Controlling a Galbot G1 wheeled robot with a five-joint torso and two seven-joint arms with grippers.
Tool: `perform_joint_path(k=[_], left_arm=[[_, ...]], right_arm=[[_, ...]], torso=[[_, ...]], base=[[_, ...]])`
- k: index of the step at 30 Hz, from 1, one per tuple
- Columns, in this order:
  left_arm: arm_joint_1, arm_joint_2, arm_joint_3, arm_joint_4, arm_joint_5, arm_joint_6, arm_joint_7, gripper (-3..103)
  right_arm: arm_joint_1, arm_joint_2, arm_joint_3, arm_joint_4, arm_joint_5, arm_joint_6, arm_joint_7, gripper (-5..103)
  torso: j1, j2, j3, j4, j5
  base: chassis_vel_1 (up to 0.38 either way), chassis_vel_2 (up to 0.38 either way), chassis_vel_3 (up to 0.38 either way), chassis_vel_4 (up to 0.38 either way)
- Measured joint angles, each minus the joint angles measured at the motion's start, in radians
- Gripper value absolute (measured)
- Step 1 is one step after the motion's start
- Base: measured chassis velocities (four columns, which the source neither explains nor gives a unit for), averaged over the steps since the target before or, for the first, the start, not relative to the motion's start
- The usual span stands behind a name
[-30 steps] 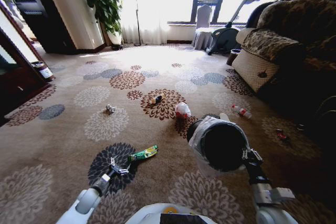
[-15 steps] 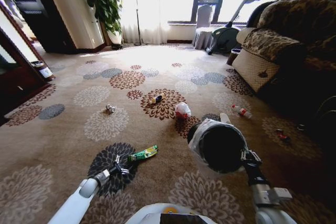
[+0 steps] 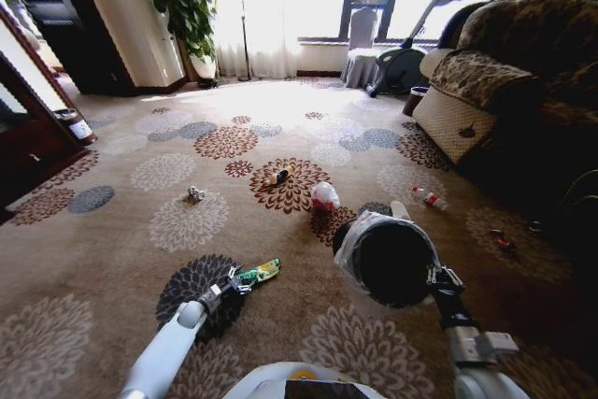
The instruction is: Pick up the trash from the ground and place it into the trash bin.
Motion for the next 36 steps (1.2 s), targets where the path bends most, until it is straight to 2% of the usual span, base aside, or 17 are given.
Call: perform_joint_path(k=[4,5,7,9,11,13,17,18,20,22,23,26,29,36], left_arm=[[0.011,0.006,0.002,0.000,-0.036,0.002,0.010,61],[0.011,0.006,0.002,0.000,-0.036,0.002,0.010,61],[0.017,0.007,0.001,-0.005,-0.066,0.005,0.010,54],[0.023,0.007,0.001,-0.013,-0.086,0.011,0.009,50],[0.031,0.002,0.001,-0.015,-0.103,0.012,-0.006,42],[0.034,-0.002,0.001,-0.014,-0.107,0.011,-0.011,42],[0.046,-0.012,-0.006,-0.017,-0.120,0.004,-0.023,28],[0.046,-0.012,-0.006,-0.017,-0.120,0.004,-0.023,28],[0.046,-0.012,-0.007,-0.019,-0.121,0.002,-0.023,20],[0.047,-0.012,-0.007,-0.019,-0.121,0.002,-0.023,20],[0.047,-0.012,-0.007,-0.019,-0.121,0.002,-0.023,13],[0.047,-0.012,-0.008,-0.020,-0.120,0.002,-0.024,10],[0.047,-0.012,-0.008,-0.020,-0.120,0.002,-0.024,0],[0.047,-0.012,-0.008,-0.021,-0.119,0.002,-0.024,0]], right_arm=[[0.006,-0.002,-0.003,0.000,0.001,-0.003,0.000,0],[0.006,-0.002,-0.003,0.000,0.001,-0.003,0.000,0],[0.007,0.001,-0.004,0.000,0.001,-0.003,0.000,0],[0.007,0.002,-0.004,-0.002,0.001,-0.003,0.000,0],[0.008,0.004,-0.004,-0.005,0.002,-0.003,0.000,0],[0.009,0.005,-0.004,-0.006,0.004,-0.003,0.000,0],[0.012,0.006,-0.004,-0.007,0.009,-0.001,0.000,0],[0.012,0.006,-0.004,-0.007,0.009,-0.001,0.000,0],[0.012,0.006,-0.003,-0.007,0.009,0.000,0.000,0],[0.012,0.006,-0.003,-0.008,0.009,0.000,0.000,0],[0.012,0.006,-0.003,-0.008,0.009,0.001,0.000,0],[0.013,0.006,-0.003,-0.008,0.010,0.001,0.000,0],[0.013,0.006,-0.003,-0.008,0.010,0.001,0.000,0],[0.013,0.006,-0.002,-0.008,0.010,0.002,0.000,0]], torso=[[0.000,0.000,0.000,0.0001,0.0003],[0.000,0.000,0.000,0.0001,0.0003],[0.000,0.000,0.000,-0.0001,0.0000],[0.000,0.000,0.000,-0.0001,0.0000],[0.000,0.000,0.000,-0.0002,0.0002],[0.000,0.000,0.000,-0.0002,0.0000],[0.000,0.000,0.000,-0.0001,-0.0001],[0.000,0.000,0.000,-0.0001,-0.0001],[0.000,0.000,0.000,-0.0002,-0.0001],[0.000,0.000,0.000,-0.0003,-0.0001],[0.000,0.000,0.000,-0.0003,-0.0001],[0.000,0.000,0.000,-0.0002,-0.0001],[0.000,0.000,0.000,-0.0002,-0.0001],[0.000,0.000,0.000,-0.0002,-0.0001]], base=[[0.000,0.000,0.000,0.000],[0.000,0.000,0.000,0.000],[0.000,0.000,0.000,0.000],[0.000,0.000,0.000,0.000],[0.000,0.000,0.000,0.000],[0.000,0.000,0.000,0.000],[0.000,0.000,0.000,0.000],[0.000,0.000,0.000,0.000],[0.000,0.000,0.000,0.000],[0.000,0.000,0.000,0.000],[0.000,0.000,0.000,0.000],[0.000,0.000,0.000,0.000],[0.000,0.000,0.000,0.000],[0.000,0.000,0.000,0.000]])
